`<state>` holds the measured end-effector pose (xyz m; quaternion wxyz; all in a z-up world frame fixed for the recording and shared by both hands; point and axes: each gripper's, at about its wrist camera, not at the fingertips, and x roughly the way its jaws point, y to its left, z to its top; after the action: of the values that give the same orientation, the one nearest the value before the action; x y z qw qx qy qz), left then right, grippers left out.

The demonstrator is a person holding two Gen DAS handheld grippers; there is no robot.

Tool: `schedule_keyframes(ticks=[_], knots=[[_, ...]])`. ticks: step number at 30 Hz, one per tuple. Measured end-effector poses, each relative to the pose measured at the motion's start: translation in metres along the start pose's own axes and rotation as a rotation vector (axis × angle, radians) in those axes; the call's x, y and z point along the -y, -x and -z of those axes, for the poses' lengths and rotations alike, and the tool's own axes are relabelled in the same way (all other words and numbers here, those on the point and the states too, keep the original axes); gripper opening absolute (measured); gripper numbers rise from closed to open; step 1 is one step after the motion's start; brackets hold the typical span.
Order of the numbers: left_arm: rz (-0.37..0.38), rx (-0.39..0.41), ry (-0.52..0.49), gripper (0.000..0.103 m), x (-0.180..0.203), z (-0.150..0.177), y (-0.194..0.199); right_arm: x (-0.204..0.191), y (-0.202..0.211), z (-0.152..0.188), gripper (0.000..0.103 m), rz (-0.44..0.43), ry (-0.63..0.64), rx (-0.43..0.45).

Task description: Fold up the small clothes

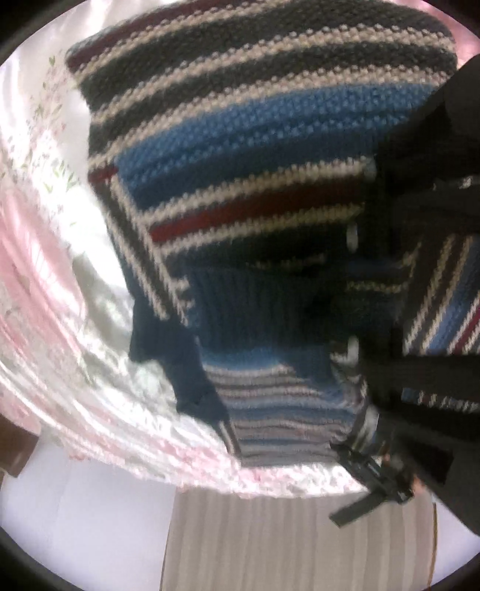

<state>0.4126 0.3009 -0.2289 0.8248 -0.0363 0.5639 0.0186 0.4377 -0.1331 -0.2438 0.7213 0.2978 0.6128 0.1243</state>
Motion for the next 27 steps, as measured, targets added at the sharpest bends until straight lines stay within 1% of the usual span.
schedule_keyframes(ticks=[2,3,5,7,9,11,13,14,17,19,22,24,27], knots=[[0.002,0.001,-0.001,0.098,0.000,0.000,0.000,0.000,0.008,0.001,0.008,0.024,0.018,0.029],[0.003,0.002,-0.001,0.098,-0.001,0.000,-0.001,0.000,0.013,0.003,0.007,0.051,0.033,0.045],[0.001,0.004,-0.006,0.098,-0.001,0.001,-0.001,0.004,0.013,0.006,0.007,0.116,0.038,0.049],[-0.004,0.004,-0.009,0.099,0.000,0.001,-0.003,0.017,0.008,0.008,0.007,0.099,0.010,0.029],[-0.009,0.003,-0.014,0.100,0.001,0.001,-0.004,0.021,0.007,0.010,0.007,0.086,0.006,0.033],[-0.008,-0.001,-0.016,0.100,0.001,0.001,-0.004,0.017,0.007,0.012,0.007,0.110,0.021,0.041],[-0.004,-0.017,-0.013,0.100,0.000,-0.001,-0.002,0.007,0.007,0.014,0.009,0.155,0.068,0.044],[-0.002,-0.023,-0.010,0.099,0.000,-0.002,0.000,0.005,0.009,0.014,0.015,0.160,0.076,0.050],[0.022,-0.055,0.017,0.098,-0.005,0.003,0.013,0.002,0.027,0.025,0.024,0.157,0.083,0.075],[0.046,-0.072,0.024,0.098,-0.009,0.016,0.028,-0.002,0.045,0.043,0.026,0.188,0.114,0.098],[0.042,-0.080,-0.014,0.098,-0.012,0.043,0.047,-0.006,0.063,0.082,0.031,0.215,0.165,0.093],[0.032,-0.093,-0.039,0.098,-0.014,0.068,0.061,-0.005,0.071,0.114,0.049,0.226,0.173,0.083],[0.028,-0.118,-0.056,0.098,-0.023,0.105,0.078,-0.002,0.081,0.165,0.048,0.220,0.196,0.063]])
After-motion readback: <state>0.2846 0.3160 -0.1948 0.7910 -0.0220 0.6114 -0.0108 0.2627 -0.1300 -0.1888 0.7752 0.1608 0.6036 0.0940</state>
